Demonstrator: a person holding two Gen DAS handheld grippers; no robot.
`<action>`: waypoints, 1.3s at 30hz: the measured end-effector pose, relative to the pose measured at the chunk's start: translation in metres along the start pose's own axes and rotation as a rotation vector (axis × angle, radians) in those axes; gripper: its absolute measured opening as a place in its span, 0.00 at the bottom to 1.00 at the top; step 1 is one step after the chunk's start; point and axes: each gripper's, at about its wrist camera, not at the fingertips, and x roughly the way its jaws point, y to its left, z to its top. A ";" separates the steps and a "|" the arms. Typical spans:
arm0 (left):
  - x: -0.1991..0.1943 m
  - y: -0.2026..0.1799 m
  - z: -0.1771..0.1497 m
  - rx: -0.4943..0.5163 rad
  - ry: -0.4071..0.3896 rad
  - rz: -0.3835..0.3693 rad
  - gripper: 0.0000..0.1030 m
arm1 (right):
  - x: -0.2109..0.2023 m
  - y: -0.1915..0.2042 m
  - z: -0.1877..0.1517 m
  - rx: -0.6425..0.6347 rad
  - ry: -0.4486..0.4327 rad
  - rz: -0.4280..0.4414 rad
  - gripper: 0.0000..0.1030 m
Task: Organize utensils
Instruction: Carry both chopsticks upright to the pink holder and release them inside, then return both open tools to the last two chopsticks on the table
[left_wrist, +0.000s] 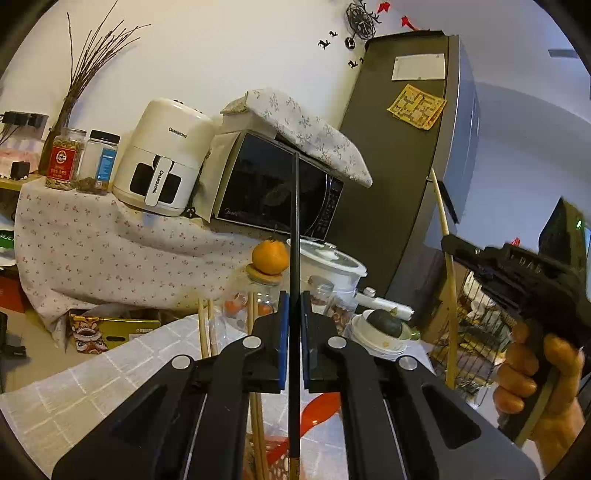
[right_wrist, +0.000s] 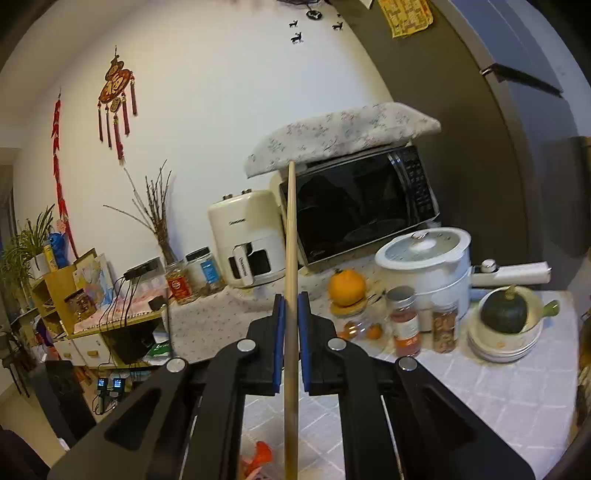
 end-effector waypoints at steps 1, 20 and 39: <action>0.002 0.001 -0.005 0.006 -0.004 0.003 0.05 | 0.003 0.001 -0.005 0.003 0.002 0.002 0.07; -0.018 0.014 0.017 -0.045 0.091 0.136 0.38 | 0.024 0.032 -0.051 0.067 -0.002 0.074 0.07; -0.025 0.084 0.030 -0.292 0.441 0.302 0.60 | 0.059 0.091 -0.120 0.023 -0.050 0.002 0.09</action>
